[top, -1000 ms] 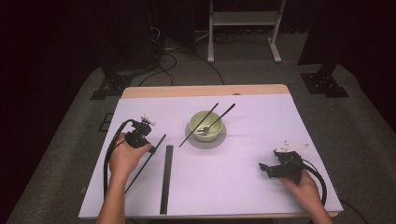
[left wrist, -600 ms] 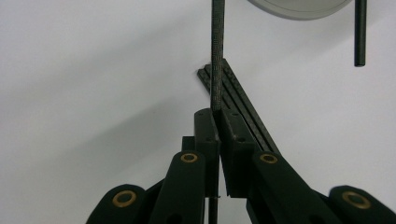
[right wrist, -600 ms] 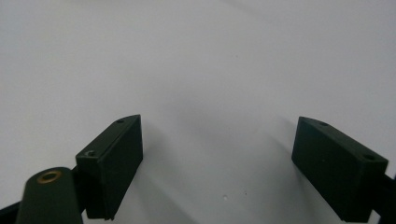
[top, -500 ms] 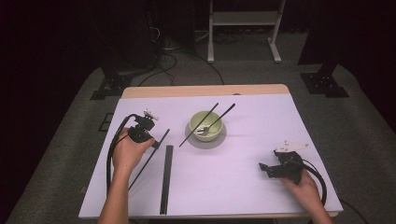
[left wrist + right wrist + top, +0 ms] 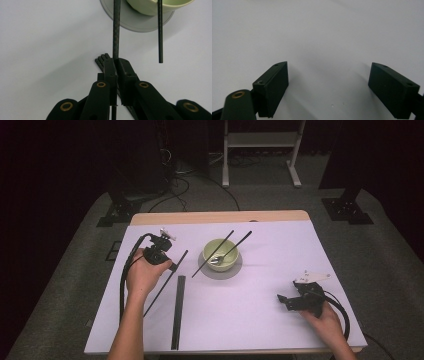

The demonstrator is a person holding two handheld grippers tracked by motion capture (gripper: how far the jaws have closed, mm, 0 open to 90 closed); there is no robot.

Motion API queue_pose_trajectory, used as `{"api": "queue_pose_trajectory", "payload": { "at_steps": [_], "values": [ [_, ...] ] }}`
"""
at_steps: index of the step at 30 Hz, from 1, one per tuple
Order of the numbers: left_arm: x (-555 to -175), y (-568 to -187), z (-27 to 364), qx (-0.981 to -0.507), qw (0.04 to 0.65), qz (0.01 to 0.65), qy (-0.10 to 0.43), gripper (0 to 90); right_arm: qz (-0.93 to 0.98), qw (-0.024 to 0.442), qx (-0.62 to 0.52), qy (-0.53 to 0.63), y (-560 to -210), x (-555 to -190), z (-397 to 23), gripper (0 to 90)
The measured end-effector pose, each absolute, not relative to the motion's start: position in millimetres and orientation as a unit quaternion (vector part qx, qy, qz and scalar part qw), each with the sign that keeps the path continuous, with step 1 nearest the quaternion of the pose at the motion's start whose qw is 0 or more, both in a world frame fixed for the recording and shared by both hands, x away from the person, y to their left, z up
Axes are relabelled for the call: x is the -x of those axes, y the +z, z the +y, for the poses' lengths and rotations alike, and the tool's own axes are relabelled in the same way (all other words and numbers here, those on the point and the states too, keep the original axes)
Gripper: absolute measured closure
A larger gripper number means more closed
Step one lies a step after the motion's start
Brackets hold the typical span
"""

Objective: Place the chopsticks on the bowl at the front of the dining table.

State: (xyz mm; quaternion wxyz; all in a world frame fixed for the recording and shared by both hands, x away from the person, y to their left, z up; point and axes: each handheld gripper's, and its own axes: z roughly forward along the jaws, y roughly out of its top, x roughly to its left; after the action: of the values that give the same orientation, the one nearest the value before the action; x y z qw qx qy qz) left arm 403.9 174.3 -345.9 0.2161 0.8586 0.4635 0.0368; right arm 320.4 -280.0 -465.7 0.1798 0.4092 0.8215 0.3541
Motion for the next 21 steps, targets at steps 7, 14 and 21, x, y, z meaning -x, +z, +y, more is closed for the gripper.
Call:
{"api": "queue_pose_trajectory", "payload": {
  "at_steps": [7, 14, 21],
  "values": [
    [-410, -339, 168, -0.859, 0.223, 0.459, 0.035, 86.2, 0.821, 0.18, -0.409, 0.354, -466, -320, -280, 15.2],
    [-416, -329, 158, -0.86, 0.231, 0.453, 0.034, 86.2, 0.821, 0.18, -0.41, 0.354, -466, -320, -280, 15.2],
    [-421, -324, 149, -0.863, 0.233, 0.446, 0.032, 86.2, 0.821, 0.18, -0.41, 0.354, -466, -320, -280, 15.2]
  ]
}}
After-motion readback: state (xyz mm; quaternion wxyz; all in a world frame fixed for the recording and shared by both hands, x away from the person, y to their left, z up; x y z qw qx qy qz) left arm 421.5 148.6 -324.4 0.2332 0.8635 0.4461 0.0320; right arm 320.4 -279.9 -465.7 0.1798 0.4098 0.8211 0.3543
